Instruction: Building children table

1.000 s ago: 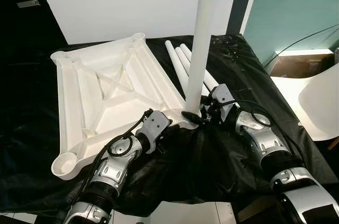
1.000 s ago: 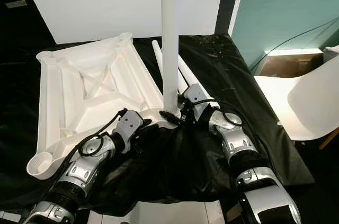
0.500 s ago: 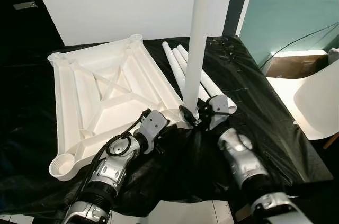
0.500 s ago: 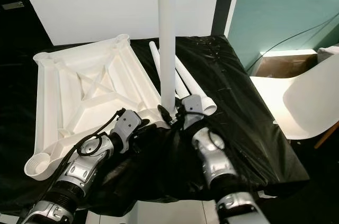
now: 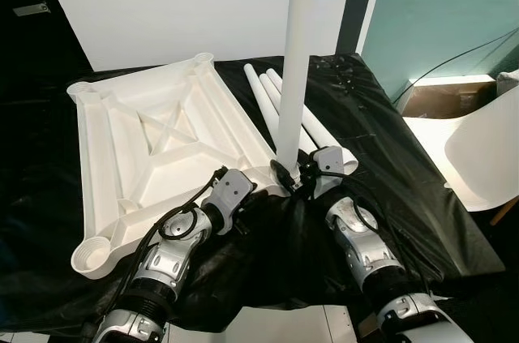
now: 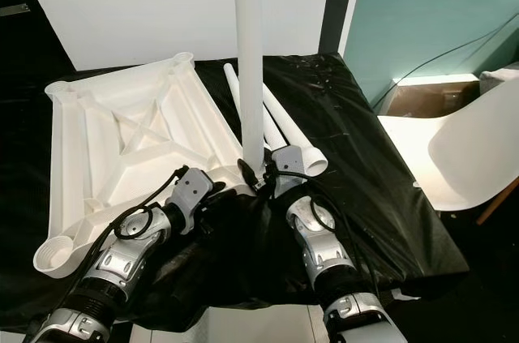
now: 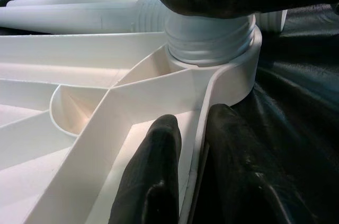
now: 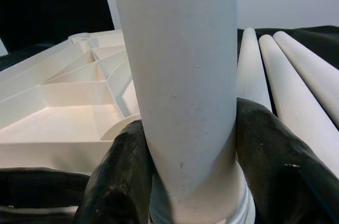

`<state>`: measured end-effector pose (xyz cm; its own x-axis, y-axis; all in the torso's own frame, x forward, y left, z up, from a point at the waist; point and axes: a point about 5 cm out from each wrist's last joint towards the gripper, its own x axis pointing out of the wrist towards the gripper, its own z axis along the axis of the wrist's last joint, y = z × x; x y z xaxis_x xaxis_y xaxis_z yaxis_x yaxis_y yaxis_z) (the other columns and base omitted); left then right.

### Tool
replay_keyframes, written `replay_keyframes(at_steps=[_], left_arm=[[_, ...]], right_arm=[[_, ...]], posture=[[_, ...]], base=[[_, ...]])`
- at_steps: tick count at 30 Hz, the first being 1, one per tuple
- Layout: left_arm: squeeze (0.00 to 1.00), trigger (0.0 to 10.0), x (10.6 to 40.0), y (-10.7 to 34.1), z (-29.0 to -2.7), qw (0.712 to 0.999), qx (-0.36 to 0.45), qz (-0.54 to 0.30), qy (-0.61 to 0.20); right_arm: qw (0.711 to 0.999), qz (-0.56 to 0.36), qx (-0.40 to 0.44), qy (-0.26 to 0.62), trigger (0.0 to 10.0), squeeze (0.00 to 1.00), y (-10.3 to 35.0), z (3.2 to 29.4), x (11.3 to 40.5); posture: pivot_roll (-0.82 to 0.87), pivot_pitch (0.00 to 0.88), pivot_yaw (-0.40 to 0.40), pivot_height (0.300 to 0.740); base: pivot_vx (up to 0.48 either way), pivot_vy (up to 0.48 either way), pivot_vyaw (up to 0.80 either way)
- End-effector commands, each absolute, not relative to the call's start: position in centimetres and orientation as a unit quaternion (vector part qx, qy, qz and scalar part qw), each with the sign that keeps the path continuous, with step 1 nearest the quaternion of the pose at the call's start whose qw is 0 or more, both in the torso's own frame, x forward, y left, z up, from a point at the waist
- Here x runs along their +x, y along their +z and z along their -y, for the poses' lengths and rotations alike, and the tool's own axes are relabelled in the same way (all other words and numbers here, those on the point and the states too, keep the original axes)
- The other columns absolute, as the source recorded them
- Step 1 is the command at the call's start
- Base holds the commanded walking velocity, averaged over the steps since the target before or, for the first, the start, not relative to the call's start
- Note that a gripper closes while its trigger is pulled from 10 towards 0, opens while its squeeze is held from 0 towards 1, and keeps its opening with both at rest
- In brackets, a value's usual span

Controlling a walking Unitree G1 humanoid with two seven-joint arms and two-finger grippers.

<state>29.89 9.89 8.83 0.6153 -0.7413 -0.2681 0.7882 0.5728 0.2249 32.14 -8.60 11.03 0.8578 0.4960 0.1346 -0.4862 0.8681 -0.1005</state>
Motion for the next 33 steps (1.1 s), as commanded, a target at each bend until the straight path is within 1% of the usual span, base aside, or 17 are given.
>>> replay_keyframes(at_steps=[1, 2, 4, 8, 9, 12, 13, 19, 20, 21, 23, 24, 27, 30, 31, 32, 33], left_arm=[[0.0, 10.0, 28.1, 5.8, -9.5, 0.863, 0.158, -0.138, -0.46], [0.0, 10.0, 28.1, 5.8, -9.5, 0.863, 0.158, -0.138, -0.46], [0.0, 10.0, 28.1, 5.8, -9.5, 0.861, 0.159, -0.139, -0.463], [0.0, 10.0, 28.1, 5.8, -9.5, 0.858, 0.161, -0.14, -0.466], [0.0, 10.0, 28.1, 5.8, -9.5, 0.858, 0.161, -0.14, -0.467], [0.0, 10.0, 28.1, 5.8, -9.5, 0.858, 0.161, -0.14, -0.468], [0.0, 10.0, 28.1, 5.8, -9.4, 0.857, 0.16, -0.14, -0.468], [0.0, 10.0, 28.2, 5.8, -9.3, 0.858, 0.158, -0.14, -0.468], [0.0, 10.0, 28.2, 5.8, -9.3, 0.858, 0.158, -0.14, -0.467], [0.0, 10.0, 28.2, 5.8, -9.3, 0.858, 0.158, -0.14, -0.467], [0.0, 10.0, 28.2, 5.7, -9.4, 0.859, 0.158, -0.141, -0.466], [0.0, 10.0, 28.2, 5.7, -9.4, 0.859, 0.158, -0.141, -0.466], [0.0, 10.0, 28.2, 5.7, -9.4, 0.859, 0.159, -0.141, -0.466], [0.0, 10.0, 28.2, 5.7, -9.4, 0.859, 0.16, -0.141, -0.466], [0.0, 10.0, 28.2, 5.7, -9.4, 0.859, 0.16, -0.141, -0.466], [0.0, 10.0, 28.3, 5.7, -9.4, 0.859, 0.161, -0.141, -0.466], [0.0, 10.0, 28.3, 5.8, -9.4, 0.859, 0.161, -0.141, -0.466]], right_arm=[[0.97, 0.06, -0.044, 0.232, 10.0, 0.0, 10.9, 9.6, 32.9], [0.97, 0.06, -0.044, 0.232, 10.0, 0.0, 10.9, 9.6, 32.9], [0.959, 0.042, -0.063, 0.274, 10.0, 0.0, 10.7, 9.8, 32.8], [0.917, 0.019, -0.104, 0.386, 10.0, 0.0, 10.6, 9.9, 32.4], [0.902, 0.021, -0.131, 0.411, 10.0, 0.0, 11.1, 10.6, 32.6], [0.9, 0.022, -0.138, 0.414, 10.0, 0.0, 11.3, 10.8, 32.7], [0.896, 0.032, -0.149, 0.417, 10.0, 1.0, 12.3, 11.7, 33.4], [0.891, 0.049, -0.167, 0.42, 10.0, 1.0, 13.8, 12.4, 34.3], [0.884, 0.05, -0.175, 0.431, 10.0, 0.0, 14.0, 12.4, 34.3], [0.884, 0.05, -0.175, 0.431, 10.0, 0.0, 14.0, 12.4, 34.3], [0.868, 0.048, -0.19, 0.456, 10.0, 0.0, 14.3, 12.5, 34.3], [0.868, 0.048, -0.19, 0.456, 10.0, 0.0, 14.3, 12.5, 34.3], [0.854, 0.045, -0.203, 0.477, 10.0, 0.0, 14.5, 12.6, 34.2], [0.849, 0.042, -0.207, 0.484, 10.0, 0.0, 14.5, 12.7, 34.2], [0.848, 0.04, -0.206, 0.487, 4.6, 0.0, 14.5, 12.8, 34.3], [0.847, 0.038, -0.205, 0.489, 0.0, 0.0, 14.5, 12.9, 34.3], [0.847, 0.033, -0.201, 0.491, 0.0, 0.0, 14.3, 13.0, 34.3]], posture=[[0.04, 0.0, -0.009, 0.74], [0.04, 0.0, -0.009, 0.74], [0.03, 0.0, 0.001, 0.74], [0.02, 0.0, 0.008, 0.74], [0.02, 0.0, 0.008, 0.74], [0.02, 0.0, 0.008, 0.74], [0.02, 0.0, 0.004, 0.74], [0.02, 0.0, 0.001, 0.74], [0.02, 0.0, 0.0, 0.74], [0.02, 0.0, 0.0, 0.74], [0.02, 0.0, -0.001, 0.74], [0.02, 0.0, -0.001, 0.74], [0.02, 0.0, -0.001, 0.74], [0.02, 0.0, -0.002, 0.74], [0.02, 0.0, -0.002, 0.74], [0.02, 0.0, -0.002, 0.74], [0.03, 0.0, -0.003, 0.74]], base=[[0.0, 0.0, 0.0], [0.0, 0.0, 0.0], [0.0, 0.0, 0.0], [0.0, 0.0, 0.0], [0.0, 0.0, 0.0], [0.0, 0.0, 0.0], [0.0, 0.0, 0.0], [0.0, 0.0, 0.0], [0.0, 0.0, 0.0], [0.0, 0.0, 0.0], [0.0, 0.0, 0.0], [0.0, 0.0, 0.0], [0.0, 0.0, 0.0], [0.0, 0.0, 0.0], [0.0, 0.0, 0.0], [0.0, 0.0, 0.0], [0.0, 0.0, 0.0]])
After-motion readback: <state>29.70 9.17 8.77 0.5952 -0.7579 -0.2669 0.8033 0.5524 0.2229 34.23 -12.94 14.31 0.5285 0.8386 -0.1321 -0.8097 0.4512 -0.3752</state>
